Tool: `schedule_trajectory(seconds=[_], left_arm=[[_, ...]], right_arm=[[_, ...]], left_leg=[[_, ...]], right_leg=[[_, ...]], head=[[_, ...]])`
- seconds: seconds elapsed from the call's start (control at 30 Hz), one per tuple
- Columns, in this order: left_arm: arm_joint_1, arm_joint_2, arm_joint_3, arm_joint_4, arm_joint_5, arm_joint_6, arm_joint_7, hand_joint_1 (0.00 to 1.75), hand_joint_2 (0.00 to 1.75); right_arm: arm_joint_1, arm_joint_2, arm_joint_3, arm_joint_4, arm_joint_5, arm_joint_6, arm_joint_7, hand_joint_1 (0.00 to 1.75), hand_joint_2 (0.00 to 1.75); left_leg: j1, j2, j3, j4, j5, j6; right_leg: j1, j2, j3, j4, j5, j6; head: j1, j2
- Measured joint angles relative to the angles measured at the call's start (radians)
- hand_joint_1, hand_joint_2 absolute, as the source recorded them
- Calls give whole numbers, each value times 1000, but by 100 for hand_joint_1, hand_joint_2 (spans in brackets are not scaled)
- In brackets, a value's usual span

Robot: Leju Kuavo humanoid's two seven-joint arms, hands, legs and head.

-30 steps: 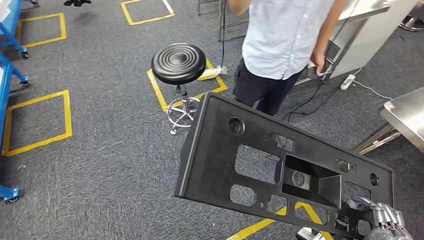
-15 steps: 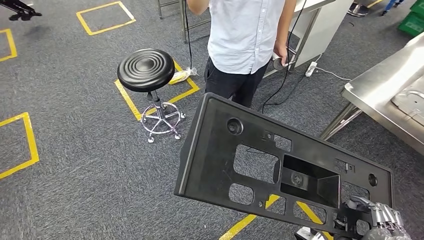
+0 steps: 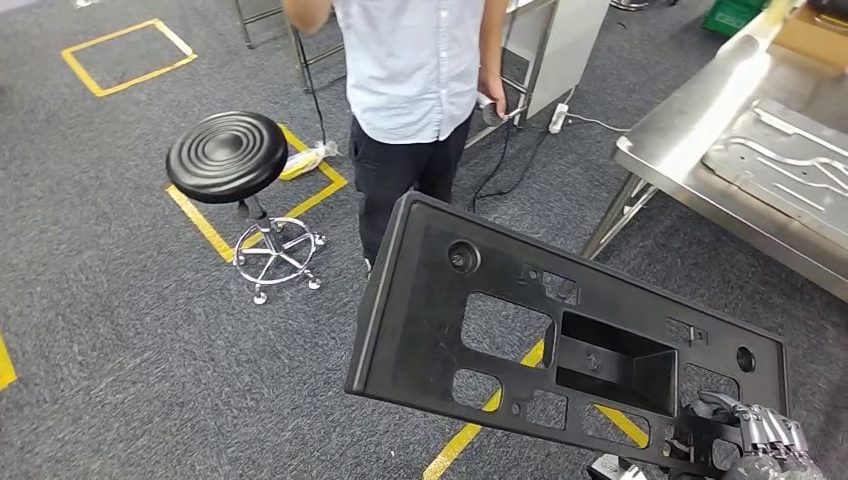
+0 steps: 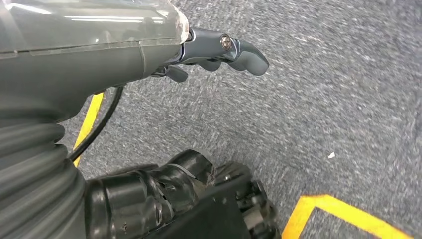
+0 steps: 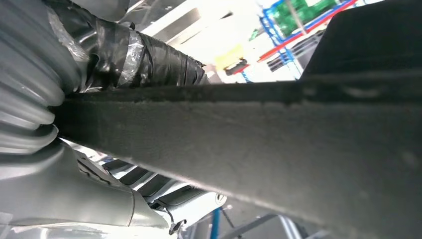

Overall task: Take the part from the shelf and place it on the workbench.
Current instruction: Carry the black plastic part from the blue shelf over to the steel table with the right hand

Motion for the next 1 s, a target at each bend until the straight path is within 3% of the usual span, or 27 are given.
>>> schedule_trajectory(seconds=[0.07,0.13,0.17,0.2,0.23,0.3,0.33,0.37,0.43,0.5,0.57,0.63,0.7,0.73,0.77,0.8,0.87,0.93,1.0], left_arm=[[-2,1,0,0,0,0,-2,0,175],[0,1,1,0,0,0,-3,0,175],[1,1,1,0,0,0,-3,0,175],[4,2,2,0,1,0,-3,0,175],[5,2,3,0,1,0,-3,0,175],[6,3,4,0,2,0,-3,0,175],[6,4,4,0,3,0,-3,0,175],[5,4,4,0,3,0,-3,0,175],[4,4,5,0,2,0,-2,0,175],[3,4,5,0,3,0,-1,0,175],[2,4,6,0,3,-1,0,0,175],[4,4,6,0,2,-1,0,0,175],[6,4,6,0,2,-1,0,0,175],[6,4,7,0,2,-1,0,0,175],[6,4,7,0,3,-1,0,0,175],[5,4,7,0,3,-1,0,0,175],[4,3,7,0,3,-1,0,0,175],[2,2,7,0,3,-1,-1,0,175],[0,2,8,0,3,-1,-1,0,175]], right_arm=[[3,0,0,-3,1,-1,1,175,175],[3,-1,0,-5,1,-2,2,175,175],[3,-1,0,-5,1,-2,2,175,175],[3,-1,0,-5,1,-2,2,175,175],[4,-1,0,-5,1,-2,2,175,175],[5,-1,0,-5,2,-2,2,175,175],[5,-1,0,-5,2,-2,2,175,175],[5,-1,0,-5,3,-2,2,175,175],[5,-2,0,-5,6,-2,2,175,175],[7,-2,0,-6,10,-2,3,175,175],[10,-4,0,-6,12,-2,3,175,175],[10,-5,0,-7,13,-2,3,175,175],[11,-5,0,-6,13,-2,3,175,175],[12,-5,0,-6,13,-2,3,175,175],[12,-6,0,-6,13,-2,4,175,175],[12,-6,0,-6,13,-2,4,175,175],[11,-6,0,-6,13,-2,5,175,175],[11,-6,0,-6,14,-2,5,175,175],[12,-7,0,-7,14,-2,6,175,175]], left_leg=[[2,-35,-10,37,-30,-10],[5,-87,-61,147,-90,-15],[6,-98,-93,210,-114,-16],[6,-102,-117,252,-122,-17],[6,-105,-126,262,-109,-17],[8,-116,-96,174,-36,-16],[10,-138,-71,112,-7,-15],[12,-160,-52,62,13,-12],[11,-185,-37,24,16,-5],[10,-165,-36,18,21,6],[13,-142,-33,12,25,17],[12,-116,-33,10,25,24],[9,-88,-32,10,23,27],[9,-75,-31,10,21,27],[8,-63,-29,10,18,26],[7,-52,-25,10,15,25],[5,-33,-16,10,9,20],[2,-17,-10,8,4,11],[1,-2,-4,4,1,0]], right_leg=[[-10,23,9,-15,7,-9],[-14,44,13,-21,11,-14],[-14,56,13,-20,11,-16],[-14,70,13,-18,11,-16],[-14,84,13,-16,10,-16],[-16,113,13,-8,6,-12],[-16,125,11,-1,3,-8],[-15,137,6,6,-1,-3],[-16,156,-4,14,-2,9],[-19,170,-11,15,1,20],[-16,134,-27,46,-19,29],[-14,75,-79,154,-78,37],[-16,54,-138,271,-121,41],[-17,52,-146,287,-116,40],[-17,48,-133,261,-93,38],[-17,38,-101,201,-58,34],[-7,-7,-31,66,-9,21],[4,-30,-6,13,-2,11],[2,-7,-7,7,2,3]], head=[[-1,0],[-2,0],[-2,0],[-2,0],[-2,0],[-2,0],[-2,0],[-2,0],[-1,0],[-1,0],[0,0],[1,0],[1,0],[1,0],[1,0],[1,0],[1,0],[1,0],[1,0]])
